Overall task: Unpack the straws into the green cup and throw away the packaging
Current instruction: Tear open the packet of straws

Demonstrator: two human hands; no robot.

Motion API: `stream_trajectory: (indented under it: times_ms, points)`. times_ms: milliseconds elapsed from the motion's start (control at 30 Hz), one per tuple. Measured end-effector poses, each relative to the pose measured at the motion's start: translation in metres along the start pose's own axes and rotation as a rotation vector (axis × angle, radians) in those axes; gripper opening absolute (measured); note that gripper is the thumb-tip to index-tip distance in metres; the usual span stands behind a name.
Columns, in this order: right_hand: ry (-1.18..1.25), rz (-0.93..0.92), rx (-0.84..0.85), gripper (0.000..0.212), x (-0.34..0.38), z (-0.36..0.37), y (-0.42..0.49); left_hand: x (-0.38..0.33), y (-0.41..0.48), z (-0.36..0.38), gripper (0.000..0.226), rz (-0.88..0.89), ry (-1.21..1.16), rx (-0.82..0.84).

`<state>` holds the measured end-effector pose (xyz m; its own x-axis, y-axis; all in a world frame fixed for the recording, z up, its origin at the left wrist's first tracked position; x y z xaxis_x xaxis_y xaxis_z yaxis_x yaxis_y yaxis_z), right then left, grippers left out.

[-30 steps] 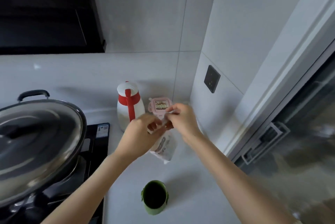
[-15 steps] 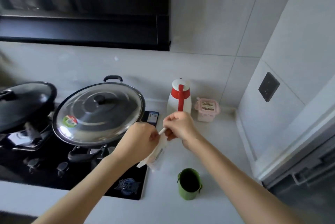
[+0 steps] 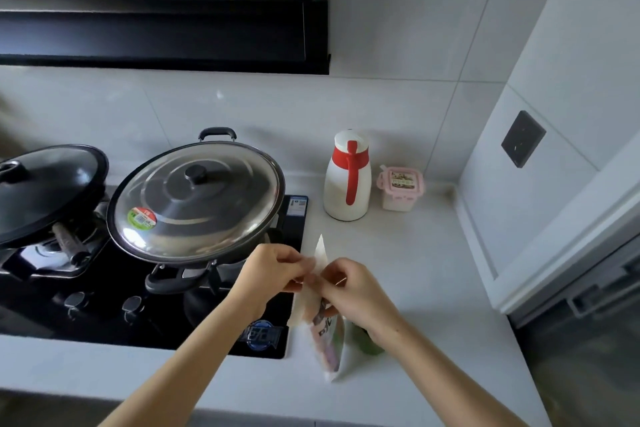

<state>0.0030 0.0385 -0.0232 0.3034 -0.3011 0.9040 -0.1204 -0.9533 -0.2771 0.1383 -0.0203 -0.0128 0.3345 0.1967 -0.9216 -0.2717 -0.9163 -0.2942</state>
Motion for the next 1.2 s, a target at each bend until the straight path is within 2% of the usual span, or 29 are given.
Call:
stream_trajectory:
  times_ms: [100, 167, 233, 367, 533, 700, 833, 1000, 1200]
  points:
    - [-0.035, 0.015, 0.016, 0.056, -0.001, -0.003, -0.006, 0.006, 0.0, 0.002, 0.02, -0.129, -0.162, 0.177]
    - [-0.017, 0.027, 0.024, 0.044, -0.005, -0.006, -0.005, 0.008, -0.001, 0.004, 0.022, -0.163, -0.23, 0.229]
    - [0.025, 0.043, 0.039, 0.03, -0.007, -0.007, -0.005, 0.009, -0.001, 0.006, 0.022, -0.179, -0.262, 0.242]
    - [0.026, 0.05, 0.035, 0.042, 0.0, -0.008, -0.01, 0.013, 0.0, 0.01, 0.006, -0.171, -0.241, 0.242]
    - [0.055, 0.09, 0.027, 0.015, 0.0, -0.012, -0.012, 0.012, -0.004, 0.013, 0.016, -0.193, -0.32, 0.28]
    - [0.039, 0.1, 0.005, 0.04, 0.002, -0.01, -0.017, 0.013, -0.007, 0.016, 0.012, -0.197, -0.344, 0.247]
    - [0.028, 0.107, -0.031, 0.028, 0.001, -0.009, -0.018, 0.013, -0.01, 0.018, 0.01, -0.141, -0.331, 0.234]
    - [0.066, 0.158, 0.007, 0.008, 0.002, -0.01, -0.019, 0.01, -0.015, 0.016, 0.014, 0.052, -0.104, 0.235]
    - [0.031, 0.172, -0.019, 0.02, 0.005, -0.002, -0.019, 0.002, -0.022, 0.014, 0.029, 0.263, 0.453, 0.127]
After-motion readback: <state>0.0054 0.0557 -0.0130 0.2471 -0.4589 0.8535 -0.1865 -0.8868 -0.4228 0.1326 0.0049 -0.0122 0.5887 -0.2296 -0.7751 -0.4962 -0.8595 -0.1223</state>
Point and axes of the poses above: each hand's wrist, its own y-axis towards the middle knuckle, its own z-axis out of the palm, x = y × z, the point moved 2 cm from there along y, towards the middle knuckle, and after that the axes turned 1 degree about -y, right-handed, at the moved point
